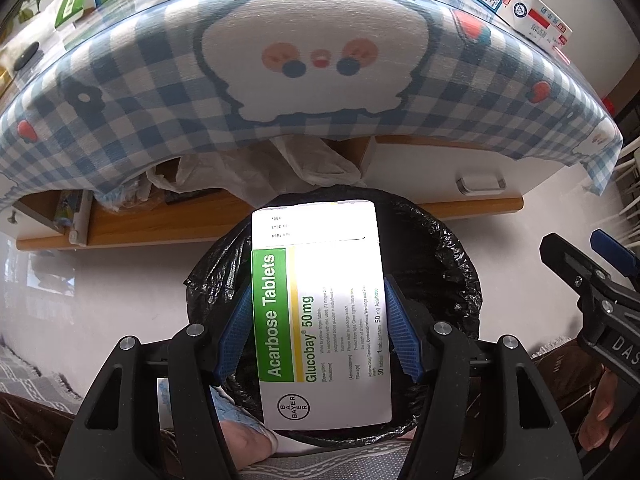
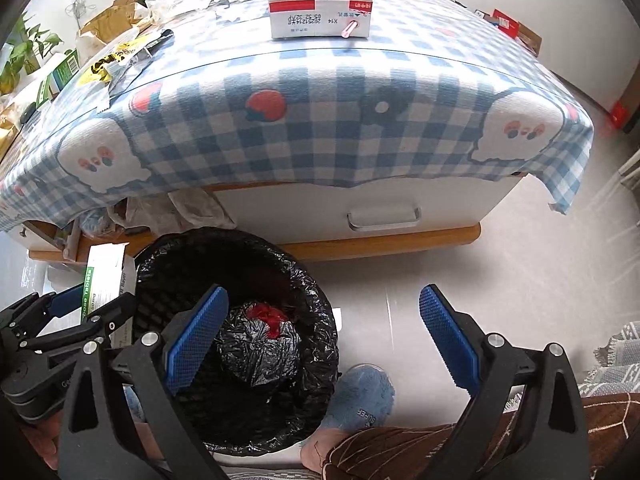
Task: Collect trash
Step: 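Open the right tool dropping the red net while the left tool drops the Acarbose box, then move both tools back toward the table items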
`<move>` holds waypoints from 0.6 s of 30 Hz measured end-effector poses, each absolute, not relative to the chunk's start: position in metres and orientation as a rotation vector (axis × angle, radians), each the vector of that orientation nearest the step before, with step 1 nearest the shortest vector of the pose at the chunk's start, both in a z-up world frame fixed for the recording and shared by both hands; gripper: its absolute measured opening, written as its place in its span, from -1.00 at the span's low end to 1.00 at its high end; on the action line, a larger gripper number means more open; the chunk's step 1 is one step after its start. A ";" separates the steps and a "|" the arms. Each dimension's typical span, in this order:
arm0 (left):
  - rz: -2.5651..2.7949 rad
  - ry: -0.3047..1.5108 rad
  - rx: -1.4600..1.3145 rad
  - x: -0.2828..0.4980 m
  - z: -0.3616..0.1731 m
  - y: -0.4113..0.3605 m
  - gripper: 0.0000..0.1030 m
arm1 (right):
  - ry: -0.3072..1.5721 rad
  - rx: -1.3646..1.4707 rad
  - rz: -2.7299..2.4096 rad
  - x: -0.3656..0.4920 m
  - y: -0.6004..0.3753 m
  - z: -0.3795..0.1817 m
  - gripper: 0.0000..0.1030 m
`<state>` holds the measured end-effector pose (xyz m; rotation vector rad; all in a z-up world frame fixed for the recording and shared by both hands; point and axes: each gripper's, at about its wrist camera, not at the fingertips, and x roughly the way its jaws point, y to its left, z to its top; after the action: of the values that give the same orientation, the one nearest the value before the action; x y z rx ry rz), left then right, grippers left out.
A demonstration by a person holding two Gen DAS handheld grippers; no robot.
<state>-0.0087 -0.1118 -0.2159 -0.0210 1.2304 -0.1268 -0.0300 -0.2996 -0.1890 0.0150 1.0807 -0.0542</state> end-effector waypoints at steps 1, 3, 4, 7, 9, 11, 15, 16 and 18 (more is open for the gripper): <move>-0.128 1.230 -0.022 -0.009 -0.216 -0.112 0.19 | 1.081 0.012 -0.055 -0.030 -0.299 -0.189 0.79; -0.128 1.227 -0.017 -0.008 -0.215 -0.113 0.20 | 1.084 0.017 -0.057 -0.029 -0.298 -0.191 0.79; -0.126 1.222 -0.011 -0.009 -0.215 -0.114 0.20 | 1.085 0.019 -0.057 -0.029 -0.298 -0.191 0.79; -0.110 1.209 0.012 -0.009 -0.212 -0.115 0.35 | 1.087 0.023 -0.062 -0.029 -0.297 -0.191 0.79; -0.105 1.193 0.013 -0.011 -0.209 -0.113 0.44 | 1.081 0.020 -0.063 -0.028 -0.295 -0.191 0.79; -0.100 1.185 0.010 -0.011 -0.206 -0.111 0.53 | 1.075 0.017 -0.062 -0.027 -0.293 -0.190 0.79; -0.078 1.139 0.024 -0.014 -0.193 -0.105 0.77 | 1.071 0.020 -0.051 -0.025 -0.288 -0.185 0.80; -0.081 1.125 0.018 -0.015 -0.189 -0.103 0.79 | 1.063 0.026 -0.047 -0.025 -0.287 -0.182 0.80; -0.083 1.104 0.000 -0.016 -0.179 -0.096 0.89 | 1.043 0.042 -0.038 -0.024 -0.285 -0.176 0.80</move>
<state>-0.0164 -0.0962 -0.1792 0.0000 1.1041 -0.0834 -0.0242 -0.2849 -0.1755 0.0423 1.0434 -0.0376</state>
